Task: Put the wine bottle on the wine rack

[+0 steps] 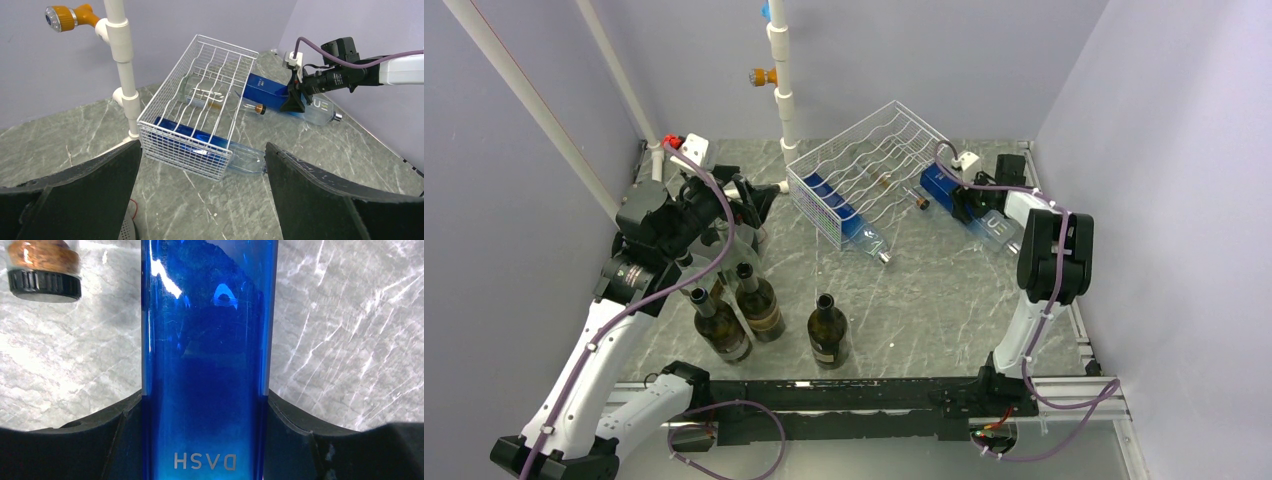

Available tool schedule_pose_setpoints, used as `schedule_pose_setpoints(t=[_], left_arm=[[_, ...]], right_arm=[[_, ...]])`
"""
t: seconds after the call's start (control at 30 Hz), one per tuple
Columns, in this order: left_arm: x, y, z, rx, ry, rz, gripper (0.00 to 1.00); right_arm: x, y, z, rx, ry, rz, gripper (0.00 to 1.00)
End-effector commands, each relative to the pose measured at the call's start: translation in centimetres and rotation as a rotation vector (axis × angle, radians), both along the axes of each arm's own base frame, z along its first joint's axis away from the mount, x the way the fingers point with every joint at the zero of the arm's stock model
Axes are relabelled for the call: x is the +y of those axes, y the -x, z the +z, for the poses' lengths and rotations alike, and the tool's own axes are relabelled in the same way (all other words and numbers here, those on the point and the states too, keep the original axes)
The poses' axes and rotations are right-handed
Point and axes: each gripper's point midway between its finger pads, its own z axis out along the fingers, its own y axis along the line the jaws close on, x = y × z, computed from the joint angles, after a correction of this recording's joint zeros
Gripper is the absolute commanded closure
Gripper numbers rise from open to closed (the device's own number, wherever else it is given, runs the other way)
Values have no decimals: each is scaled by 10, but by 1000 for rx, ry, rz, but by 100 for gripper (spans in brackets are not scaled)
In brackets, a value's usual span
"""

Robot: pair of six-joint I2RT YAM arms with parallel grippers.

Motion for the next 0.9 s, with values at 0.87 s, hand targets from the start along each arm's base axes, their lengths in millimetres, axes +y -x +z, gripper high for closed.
schedule_pose_setpoints(t=[0.87], left_arm=[[1, 4, 23, -59, 27, -5, 0]], right_arm=[[55, -119, 55, -258, 35, 94, 91]])
